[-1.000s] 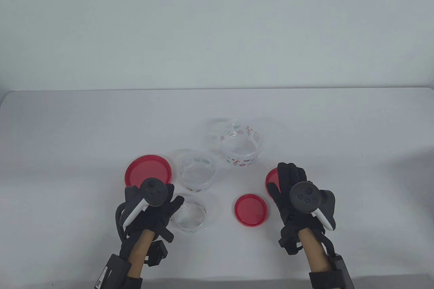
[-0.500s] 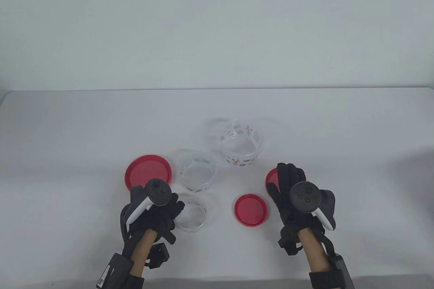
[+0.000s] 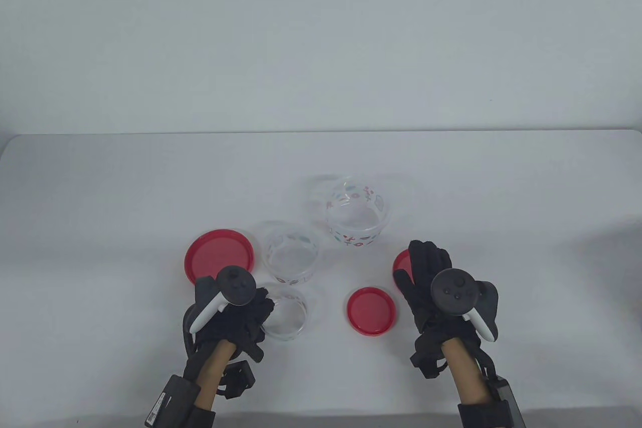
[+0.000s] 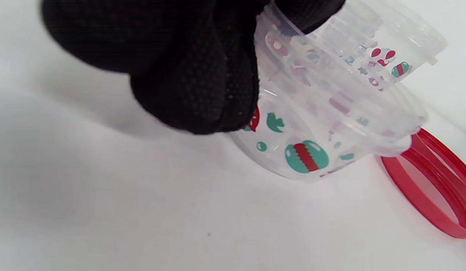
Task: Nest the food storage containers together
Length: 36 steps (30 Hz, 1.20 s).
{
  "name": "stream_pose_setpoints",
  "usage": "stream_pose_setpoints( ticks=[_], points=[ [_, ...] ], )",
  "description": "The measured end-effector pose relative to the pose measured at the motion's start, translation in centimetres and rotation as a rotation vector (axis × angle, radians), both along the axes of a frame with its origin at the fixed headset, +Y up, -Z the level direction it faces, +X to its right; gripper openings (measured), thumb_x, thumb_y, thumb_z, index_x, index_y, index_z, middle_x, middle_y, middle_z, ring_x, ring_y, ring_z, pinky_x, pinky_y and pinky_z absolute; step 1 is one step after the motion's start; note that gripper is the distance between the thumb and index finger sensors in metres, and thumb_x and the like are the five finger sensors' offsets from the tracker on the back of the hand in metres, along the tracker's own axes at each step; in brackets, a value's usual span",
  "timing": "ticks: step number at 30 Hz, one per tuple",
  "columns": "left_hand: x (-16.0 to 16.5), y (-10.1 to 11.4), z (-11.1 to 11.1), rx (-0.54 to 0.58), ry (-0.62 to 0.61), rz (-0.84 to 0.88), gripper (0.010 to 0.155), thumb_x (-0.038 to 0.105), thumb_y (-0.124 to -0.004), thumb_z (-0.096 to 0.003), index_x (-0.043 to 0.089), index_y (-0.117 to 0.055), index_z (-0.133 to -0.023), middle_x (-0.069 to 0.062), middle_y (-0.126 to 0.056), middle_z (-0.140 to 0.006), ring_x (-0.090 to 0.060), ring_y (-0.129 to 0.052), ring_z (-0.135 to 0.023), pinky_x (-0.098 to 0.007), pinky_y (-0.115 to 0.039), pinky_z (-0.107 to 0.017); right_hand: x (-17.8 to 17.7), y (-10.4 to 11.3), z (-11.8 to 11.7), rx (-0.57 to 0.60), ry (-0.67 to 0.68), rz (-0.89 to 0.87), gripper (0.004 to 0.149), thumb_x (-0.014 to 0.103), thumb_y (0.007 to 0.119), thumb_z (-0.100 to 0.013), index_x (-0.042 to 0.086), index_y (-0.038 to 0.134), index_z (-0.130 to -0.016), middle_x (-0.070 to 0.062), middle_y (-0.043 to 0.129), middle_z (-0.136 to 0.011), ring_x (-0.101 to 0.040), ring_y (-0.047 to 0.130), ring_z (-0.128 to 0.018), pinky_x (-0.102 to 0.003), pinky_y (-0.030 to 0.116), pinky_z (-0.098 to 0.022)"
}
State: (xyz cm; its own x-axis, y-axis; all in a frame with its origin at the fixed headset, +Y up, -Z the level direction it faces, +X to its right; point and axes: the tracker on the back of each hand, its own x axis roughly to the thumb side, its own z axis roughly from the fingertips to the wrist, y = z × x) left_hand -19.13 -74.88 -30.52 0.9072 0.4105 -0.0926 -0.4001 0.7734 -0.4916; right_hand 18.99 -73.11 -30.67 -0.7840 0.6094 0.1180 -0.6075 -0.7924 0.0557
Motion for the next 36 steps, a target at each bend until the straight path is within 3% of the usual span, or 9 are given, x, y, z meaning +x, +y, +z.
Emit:
stream_pose_setpoints(
  ticks=[6,12,20,26,36],
  points=[
    [0.5,0.9,0.2,0.022,-0.011,0.022,0.058,0.045,-0.054,-0.0668,0.015,-0.052,-0.117,-0.003,-0.102,-0.067,-0.023,-0.101,-0.035,-0.032,-0.087,-0.026,0.3,0.4,0.1,-0.013,0.001,-0.135,0.07,0.048,0.053,-0.064,0.009,0.025,-0.115,-0.022,0.021,-0.117,-0.049,0.019,-0.101,-0.07,0.026,-0.062],
    [2.2,3.2,0.0,0.085,-0.022,0.019,0.058,0.044,-0.054,-0.067,0.015,-0.051,-0.117,-0.002,-0.101,-0.067,-0.023,-0.101,-0.036,-0.032,-0.087,-0.026,0.8,0.9,0.4,-0.013,-0.017,-0.267,0.07,0.049,0.053,-0.064,0.006,0.026,-0.114,-0.024,0.025,-0.116,-0.051,0.026,-0.1,-0.069,0.032,-0.063],
    [7.8,8.0,-0.2,0.232,-0.081,-0.017,0.058,0.044,-0.053,-0.0674,0.015,-0.049,-0.118,-0.003,-0.101,-0.068,-0.022,-0.101,-0.036,-0.032,-0.087,-0.027,1.4,0.8,0.6,-0.08,-0.037,-0.565,0.072,0.049,0.051,-0.065,0.002,0.028,-0.113,-0.029,0.03,-0.113,-0.053,0.037,-0.097,-0.066,0.043,-0.063],
    [11.8,10.4,-0.9,0.289,-0.121,-0.039,0.058,0.044,-0.053,-0.0674,0.016,-0.049,-0.118,-0.002,-0.101,-0.068,-0.022,-0.101,-0.036,-0.032,-0.087,-0.027,1.5,0.5,0.7,-0.134,-0.043,-0.749,0.072,0.05,0.05,-0.065,0.0,0.029,-0.113,-0.03,0.035,-0.112,-0.054,0.045,-0.094,-0.064,0.049,-0.062],
    [17.1,11.1,-1.5,0.308,-0.173,-0.041,0.058,0.045,-0.052,-0.0675,0.015,-0.049,-0.118,-0.002,-0.101,-0.068,-0.022,-0.101,-0.036,-0.032,-0.087,-0.027,1.8,0.0,0.7,-0.204,-0.032,-0.951,0.076,0.055,0.047,-0.065,-0.001,0.027,-0.113,-0.032,0.035,-0.111,-0.053,0.049,-0.093,-0.063,0.052,-0.061]
  ],
)
